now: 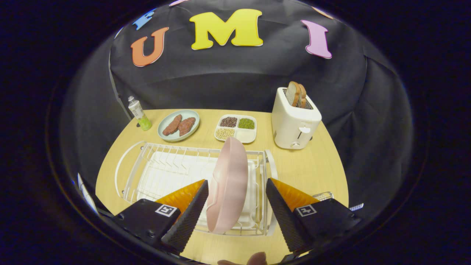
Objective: Take the plate from the dish rack, then take the spoon from the basket and place it into the plate.
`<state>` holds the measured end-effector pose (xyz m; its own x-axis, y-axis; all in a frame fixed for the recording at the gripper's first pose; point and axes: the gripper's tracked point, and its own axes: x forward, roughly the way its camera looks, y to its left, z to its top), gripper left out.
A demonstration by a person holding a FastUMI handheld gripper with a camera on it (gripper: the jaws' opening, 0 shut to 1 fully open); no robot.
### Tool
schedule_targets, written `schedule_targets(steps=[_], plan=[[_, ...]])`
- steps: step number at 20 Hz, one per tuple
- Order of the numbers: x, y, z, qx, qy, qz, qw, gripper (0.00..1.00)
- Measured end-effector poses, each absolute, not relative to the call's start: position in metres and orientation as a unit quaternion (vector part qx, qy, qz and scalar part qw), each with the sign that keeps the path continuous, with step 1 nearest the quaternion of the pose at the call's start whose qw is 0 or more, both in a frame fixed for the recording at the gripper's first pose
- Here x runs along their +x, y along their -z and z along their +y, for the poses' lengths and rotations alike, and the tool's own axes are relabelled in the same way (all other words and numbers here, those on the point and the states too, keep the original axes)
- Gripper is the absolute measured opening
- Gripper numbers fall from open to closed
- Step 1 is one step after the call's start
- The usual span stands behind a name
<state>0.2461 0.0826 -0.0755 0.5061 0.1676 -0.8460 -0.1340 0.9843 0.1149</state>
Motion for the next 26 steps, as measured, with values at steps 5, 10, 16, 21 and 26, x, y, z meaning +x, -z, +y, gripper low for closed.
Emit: schedule_targets(steps=[5,10,16,21,26], plan=[[0.257,0.104,0.088,0.049,-0.080,0.531,0.842,0.95],[0.256,0.125,0.095,0.075,-0.077,0.564,0.819,0.71],[0.253,0.125,0.094,0.083,-0.041,0.574,0.814,0.40],[0.252,0.109,0.089,0.073,-0.001,0.566,0.821,0.39],[0.252,0.093,0.087,0.007,0.040,0.565,0.824,0.39]])
